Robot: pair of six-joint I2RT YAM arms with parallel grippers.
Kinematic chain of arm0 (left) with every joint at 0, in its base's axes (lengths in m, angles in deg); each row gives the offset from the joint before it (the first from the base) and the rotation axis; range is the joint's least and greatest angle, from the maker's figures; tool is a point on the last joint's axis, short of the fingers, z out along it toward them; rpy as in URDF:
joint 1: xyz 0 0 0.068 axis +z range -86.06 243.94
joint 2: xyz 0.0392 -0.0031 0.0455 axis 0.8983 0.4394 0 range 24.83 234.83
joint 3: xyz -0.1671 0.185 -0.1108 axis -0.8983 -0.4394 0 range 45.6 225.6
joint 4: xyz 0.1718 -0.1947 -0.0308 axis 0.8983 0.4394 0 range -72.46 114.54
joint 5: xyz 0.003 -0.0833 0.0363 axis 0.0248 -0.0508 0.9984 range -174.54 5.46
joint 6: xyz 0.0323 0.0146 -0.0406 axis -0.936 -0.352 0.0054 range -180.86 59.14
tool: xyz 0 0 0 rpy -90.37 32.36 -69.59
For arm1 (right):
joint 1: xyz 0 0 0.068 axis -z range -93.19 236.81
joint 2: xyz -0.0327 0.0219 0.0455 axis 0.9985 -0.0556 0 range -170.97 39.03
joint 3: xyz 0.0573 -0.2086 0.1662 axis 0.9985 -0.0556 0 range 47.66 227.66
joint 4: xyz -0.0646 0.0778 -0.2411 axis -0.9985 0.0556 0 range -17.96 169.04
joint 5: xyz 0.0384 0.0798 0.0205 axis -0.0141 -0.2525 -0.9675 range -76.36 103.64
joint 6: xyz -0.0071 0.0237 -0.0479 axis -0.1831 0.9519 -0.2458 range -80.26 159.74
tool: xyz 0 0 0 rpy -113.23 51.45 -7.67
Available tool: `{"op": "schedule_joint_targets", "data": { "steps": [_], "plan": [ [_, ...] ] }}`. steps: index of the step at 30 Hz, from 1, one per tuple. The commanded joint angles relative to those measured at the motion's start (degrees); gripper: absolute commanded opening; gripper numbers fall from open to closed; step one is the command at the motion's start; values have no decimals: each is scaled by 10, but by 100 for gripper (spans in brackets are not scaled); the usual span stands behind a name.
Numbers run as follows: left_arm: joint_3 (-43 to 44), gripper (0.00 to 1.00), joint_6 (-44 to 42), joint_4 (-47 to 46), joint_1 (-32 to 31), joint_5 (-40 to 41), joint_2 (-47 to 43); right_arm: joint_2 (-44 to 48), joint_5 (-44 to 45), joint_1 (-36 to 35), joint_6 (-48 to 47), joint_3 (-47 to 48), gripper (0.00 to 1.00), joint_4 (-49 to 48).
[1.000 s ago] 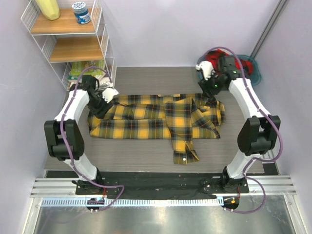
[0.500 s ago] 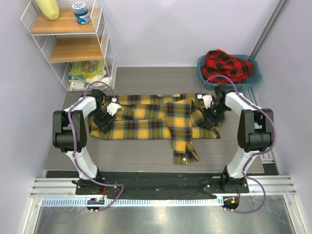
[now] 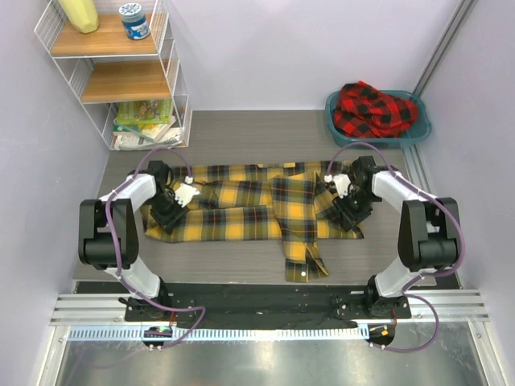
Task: Fold and stack the long sleeve shirts
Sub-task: Fold the shirt
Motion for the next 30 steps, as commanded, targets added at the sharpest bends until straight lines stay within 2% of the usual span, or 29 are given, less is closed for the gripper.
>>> {"op": "schedule_joint_targets", "data": {
  "steps": [1,2,5,7,10,11,12,16,19,21,26,30],
  "plan": [
    [46,45,-21,132,6,-108,-52,78,-52,0,7,63,40,65],
    [81,49,-15,147,5,-166,-57,82,-71,-1,12,104,41,67],
    [139,57,5,170,2,-241,-71,63,-123,-3,36,186,48,59],
    [158,63,36,149,-16,-291,-76,20,-131,-12,66,224,51,43],
    [176,68,140,58,-40,-333,-86,-49,-143,-25,98,297,53,26],
    [176,70,178,-12,-48,-339,-87,-63,-139,-31,105,324,54,19],
    [176,71,257,-44,-68,-345,-86,-77,-134,-33,112,335,54,10],
    [194,80,402,-175,-142,-310,-53,-150,-124,-38,119,386,58,-11],
    [239,80,456,-234,-200,-276,10,-194,-129,-38,121,413,60,-16],
    [267,80,505,-256,-225,-281,73,-212,-139,-39,124,422,61,-18],
    [338,80,611,-331,-255,-285,175,-226,-168,-40,129,420,61,-37],
    [364,72,672,-368,-265,-315,234,-239,-186,-39,128,423,55,-39]
  ]
}}
